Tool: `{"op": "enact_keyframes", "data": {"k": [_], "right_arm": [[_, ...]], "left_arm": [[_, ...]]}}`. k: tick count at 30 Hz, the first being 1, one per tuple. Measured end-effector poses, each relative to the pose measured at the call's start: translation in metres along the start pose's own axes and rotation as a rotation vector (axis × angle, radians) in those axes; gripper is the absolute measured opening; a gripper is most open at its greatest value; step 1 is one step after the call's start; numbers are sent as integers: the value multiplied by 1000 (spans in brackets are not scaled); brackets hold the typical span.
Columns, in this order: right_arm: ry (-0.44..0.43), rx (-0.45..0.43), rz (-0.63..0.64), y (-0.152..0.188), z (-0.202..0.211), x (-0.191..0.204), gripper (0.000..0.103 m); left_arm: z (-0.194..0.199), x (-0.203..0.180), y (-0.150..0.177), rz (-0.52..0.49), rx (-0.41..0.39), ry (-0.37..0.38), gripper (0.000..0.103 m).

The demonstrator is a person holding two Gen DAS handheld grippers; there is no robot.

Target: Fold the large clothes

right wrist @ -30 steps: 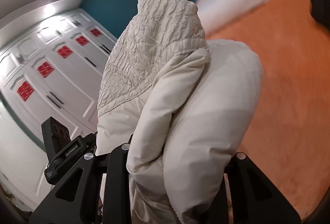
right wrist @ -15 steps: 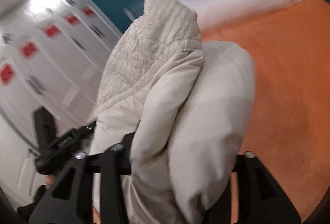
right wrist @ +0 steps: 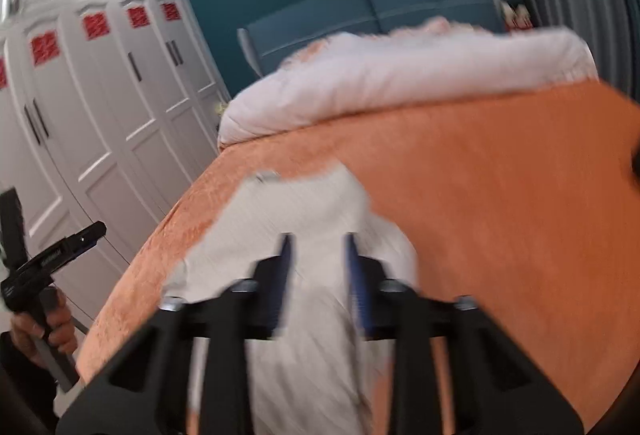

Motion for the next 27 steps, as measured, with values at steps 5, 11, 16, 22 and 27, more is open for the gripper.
{"op": "enact_keyframes", "data": {"k": [5, 11, 16, 22, 27], "right_arm": [[103, 22, 137, -4, -53, 33, 2], [250, 109, 93, 21, -108, -23, 2], [242, 163, 68, 51, -138, -41, 0], [226, 133, 61, 75, -161, -41, 0], [210, 128, 53, 85, -169, -49, 0]], "left_arm": [[-37, -40, 10, 22, 87, 10, 71], [-101, -47, 51, 3, 166, -93, 71], [-127, -36, 71, 32, 174, -102, 84], [-143, -30, 87, 73, 156, -95, 89], [-149, -37, 94, 45, 134, -124, 90]]}}
Point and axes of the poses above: each gripper's, at about its wrist camera, not at the fingertips, and z roughly against the way its jaws point, x to its left, y to its underside, the point moved 7 cm from there along -z, roughly the way its jaws point, and after that the axes turned 10 degrees about -z, right-handed, at the moved point
